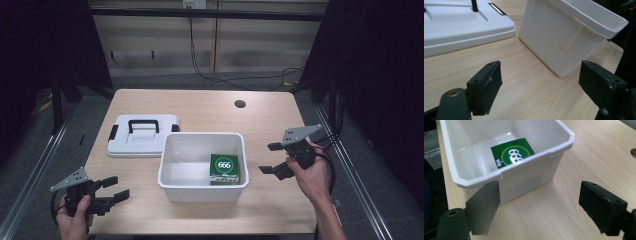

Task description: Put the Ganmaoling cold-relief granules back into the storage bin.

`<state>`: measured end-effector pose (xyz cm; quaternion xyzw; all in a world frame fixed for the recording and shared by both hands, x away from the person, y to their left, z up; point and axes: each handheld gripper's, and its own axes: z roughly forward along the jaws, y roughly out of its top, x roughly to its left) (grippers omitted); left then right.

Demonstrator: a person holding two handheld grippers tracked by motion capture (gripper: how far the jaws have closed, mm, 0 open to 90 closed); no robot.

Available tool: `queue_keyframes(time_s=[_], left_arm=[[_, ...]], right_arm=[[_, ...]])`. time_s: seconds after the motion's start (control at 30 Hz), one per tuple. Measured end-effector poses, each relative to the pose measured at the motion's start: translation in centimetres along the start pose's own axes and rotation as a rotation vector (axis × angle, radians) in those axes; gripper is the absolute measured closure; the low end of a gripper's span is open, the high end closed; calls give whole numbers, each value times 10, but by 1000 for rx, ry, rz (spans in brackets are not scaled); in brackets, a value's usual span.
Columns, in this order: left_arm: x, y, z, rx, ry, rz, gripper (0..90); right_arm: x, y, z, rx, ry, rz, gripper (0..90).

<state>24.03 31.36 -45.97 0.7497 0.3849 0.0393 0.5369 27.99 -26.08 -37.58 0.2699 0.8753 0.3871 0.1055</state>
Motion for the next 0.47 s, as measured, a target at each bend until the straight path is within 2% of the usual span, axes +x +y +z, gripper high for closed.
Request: queue_keyframes(time_s=[0.13, 0.2, 0.23, 0.33, 0.4, 0.47], left_arm=[[-1, 0, 0, 3, 2, 3, 186], [0, 0, 0, 0, -1, 2, 186], [0, 0, 0, 3, 2, 3, 186], [-1, 0, 0, 2, 0, 2, 186], [-1, 0, 0, -2, -2, 3, 186], [-1, 0, -1, -5, -4, 2, 186]], right_arm=[[1, -16, -1, 3, -35, 27, 163], [2, -24, -2, -23, -58, 39, 161], [2, -32, -4, -46, -84, 54, 158], [0, -39, -2, -63, -110, 66, 135], [-3, -43, 0, -53, -103, 75, 137], [-4, -47, 2, -66, -103, 85, 136]])
